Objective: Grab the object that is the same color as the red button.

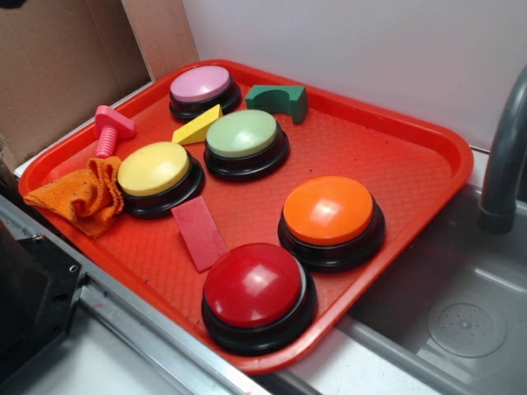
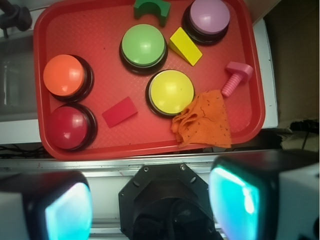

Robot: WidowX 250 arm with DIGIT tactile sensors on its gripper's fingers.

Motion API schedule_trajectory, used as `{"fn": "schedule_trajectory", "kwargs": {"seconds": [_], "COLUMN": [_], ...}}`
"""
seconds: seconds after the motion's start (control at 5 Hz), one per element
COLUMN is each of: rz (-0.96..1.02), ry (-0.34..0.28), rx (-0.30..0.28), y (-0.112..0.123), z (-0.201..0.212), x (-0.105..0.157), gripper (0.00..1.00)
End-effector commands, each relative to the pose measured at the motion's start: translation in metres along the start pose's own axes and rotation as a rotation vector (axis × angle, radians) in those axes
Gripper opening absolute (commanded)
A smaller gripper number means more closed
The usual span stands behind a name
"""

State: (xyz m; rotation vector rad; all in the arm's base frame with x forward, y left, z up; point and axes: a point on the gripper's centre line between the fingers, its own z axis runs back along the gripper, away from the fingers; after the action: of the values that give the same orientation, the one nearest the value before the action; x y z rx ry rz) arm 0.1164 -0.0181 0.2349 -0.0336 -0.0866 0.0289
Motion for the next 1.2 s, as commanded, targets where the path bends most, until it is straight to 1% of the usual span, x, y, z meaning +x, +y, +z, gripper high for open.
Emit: {"fn": "schedule_trajectory", "kwargs": {"seconds": [0.0, 0.2, 0.4, 0.6, 0.8, 1.0], "rz": [0.0, 0.121, 0.253, 0.487, 0.645, 0.764], "ry": [0.0, -0.002, -0.002, 0.009, 0.007, -0.008], "rx": [0.0, -0.008, 0.005, -0.001, 0.006, 0.022], "y": [0.0, -0.006, -0.007, -0.008, -0.008, -0.009], "z": [0.0, -0.021, -0.043, -0.084, -0.118, -0.15], "x": [0.0, 0.007, 0.02, 0.044, 0.051, 0.055], "gripper": [1.0, 1.0, 1.0, 1.0, 1.0, 1.0]}}
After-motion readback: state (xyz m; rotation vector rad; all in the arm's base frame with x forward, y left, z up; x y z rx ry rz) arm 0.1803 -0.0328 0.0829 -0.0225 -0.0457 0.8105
